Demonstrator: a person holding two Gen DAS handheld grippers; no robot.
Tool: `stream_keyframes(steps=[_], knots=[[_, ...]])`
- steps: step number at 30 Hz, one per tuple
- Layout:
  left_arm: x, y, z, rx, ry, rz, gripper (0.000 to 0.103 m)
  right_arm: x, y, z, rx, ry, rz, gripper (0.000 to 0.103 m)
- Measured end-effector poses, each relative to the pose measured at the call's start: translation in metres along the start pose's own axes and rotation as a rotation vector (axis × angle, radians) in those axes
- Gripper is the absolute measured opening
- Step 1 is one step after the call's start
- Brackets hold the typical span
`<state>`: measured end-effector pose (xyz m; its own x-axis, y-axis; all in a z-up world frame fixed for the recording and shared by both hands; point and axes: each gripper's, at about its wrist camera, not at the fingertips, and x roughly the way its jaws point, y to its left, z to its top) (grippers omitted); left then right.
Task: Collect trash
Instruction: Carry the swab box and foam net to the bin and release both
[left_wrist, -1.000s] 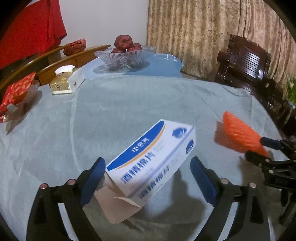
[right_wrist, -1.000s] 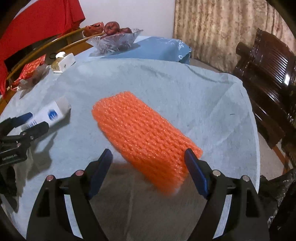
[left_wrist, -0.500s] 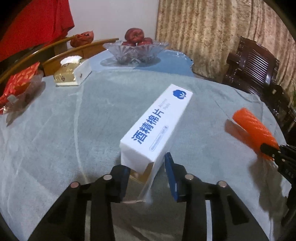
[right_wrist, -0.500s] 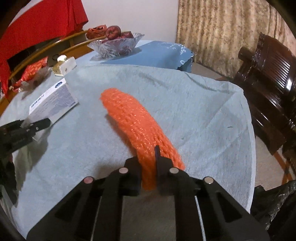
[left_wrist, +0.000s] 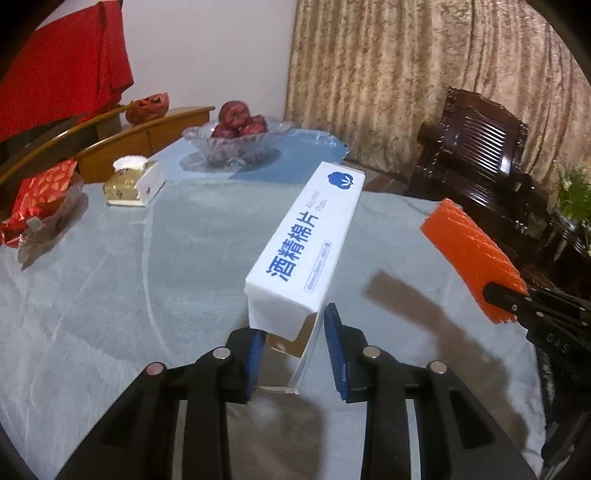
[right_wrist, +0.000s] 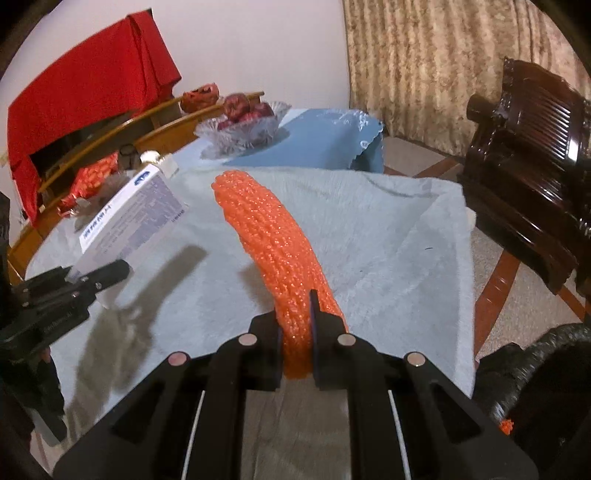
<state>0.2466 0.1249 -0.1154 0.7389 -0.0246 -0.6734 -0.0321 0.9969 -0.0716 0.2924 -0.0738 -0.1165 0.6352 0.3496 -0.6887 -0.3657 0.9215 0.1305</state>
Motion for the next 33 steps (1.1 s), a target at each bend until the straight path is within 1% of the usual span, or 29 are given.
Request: stream_keyframes(steps=[7, 13, 21, 25, 33], knots=[[-0.034, -0.036, 0.0, 0.024, -0.031, -0.061, 0.031, -0.053, -0.009, -0.007, 0.03, -0.059, -0.01, 0.01], [-0.057, -0.078, -0.003, 0.071, -0.055, -0.118, 0.031, -0.098, -0.029, -0.021, 0.062, -0.099, -0.051, 0.01], [-0.077, -0.135, -0.013, 0.134, -0.062, -0.207, 0.03, -0.15, -0.061, -0.049, 0.102, -0.129, -0.128, 0.01], [-0.083, -0.168, -0.02, 0.177, -0.059, -0.256, 0.03, -0.175, -0.077, -0.064, 0.112, -0.144, -0.182, 0.01], [-0.088, -0.229, -0.035, 0.261, -0.037, -0.346, 0.03, -0.217, -0.124, -0.104, 0.201, -0.147, -0.29, 0.01]])
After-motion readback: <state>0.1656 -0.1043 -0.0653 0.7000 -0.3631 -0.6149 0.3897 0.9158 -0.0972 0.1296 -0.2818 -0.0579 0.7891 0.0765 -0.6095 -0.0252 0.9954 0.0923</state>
